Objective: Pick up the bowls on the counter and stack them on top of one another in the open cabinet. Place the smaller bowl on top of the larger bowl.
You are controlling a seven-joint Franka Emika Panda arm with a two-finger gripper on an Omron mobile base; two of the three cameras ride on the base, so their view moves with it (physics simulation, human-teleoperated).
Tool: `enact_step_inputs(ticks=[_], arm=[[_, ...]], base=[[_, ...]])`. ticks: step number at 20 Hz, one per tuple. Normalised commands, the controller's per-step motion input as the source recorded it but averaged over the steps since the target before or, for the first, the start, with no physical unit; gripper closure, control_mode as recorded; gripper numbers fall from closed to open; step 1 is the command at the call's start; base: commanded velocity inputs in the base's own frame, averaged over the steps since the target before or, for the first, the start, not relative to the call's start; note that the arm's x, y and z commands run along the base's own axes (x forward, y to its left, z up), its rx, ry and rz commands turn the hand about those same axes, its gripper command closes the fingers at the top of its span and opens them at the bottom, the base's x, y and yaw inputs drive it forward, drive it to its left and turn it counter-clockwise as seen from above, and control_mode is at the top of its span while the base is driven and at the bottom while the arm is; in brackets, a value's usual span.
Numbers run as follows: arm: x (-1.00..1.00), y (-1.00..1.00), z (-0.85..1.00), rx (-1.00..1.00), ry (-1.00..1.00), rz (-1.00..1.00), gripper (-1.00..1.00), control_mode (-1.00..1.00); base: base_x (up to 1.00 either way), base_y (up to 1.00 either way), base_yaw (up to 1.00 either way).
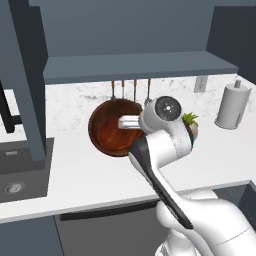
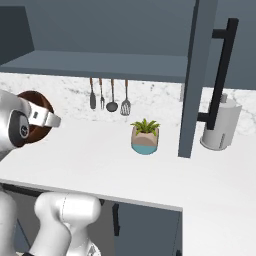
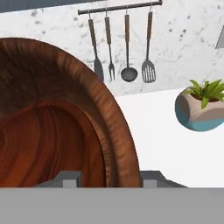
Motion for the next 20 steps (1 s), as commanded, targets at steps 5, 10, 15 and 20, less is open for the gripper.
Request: enact_step_inputs(ticks=[5, 10, 15, 20], arm=[[-0.12, 0.0, 1.0, -0.13, -0.1, 0.1, 1.0, -1.0], [-0.21, -0.03, 1.0, -0.07, -0.14, 0.02, 1.0, -1.0], [-0.04, -0.08, 0.97, -0.02, -0.11, 0.0, 1.0, -1.0], [0.12, -0.1, 0.49, 0.01, -0.08, -0.06, 1.0, -1.0]], base=[[0.0, 0.0, 0.0], [0.0, 0.0, 0.0], [0.0, 0.0, 0.0], [0.0, 0.0, 0.0]])
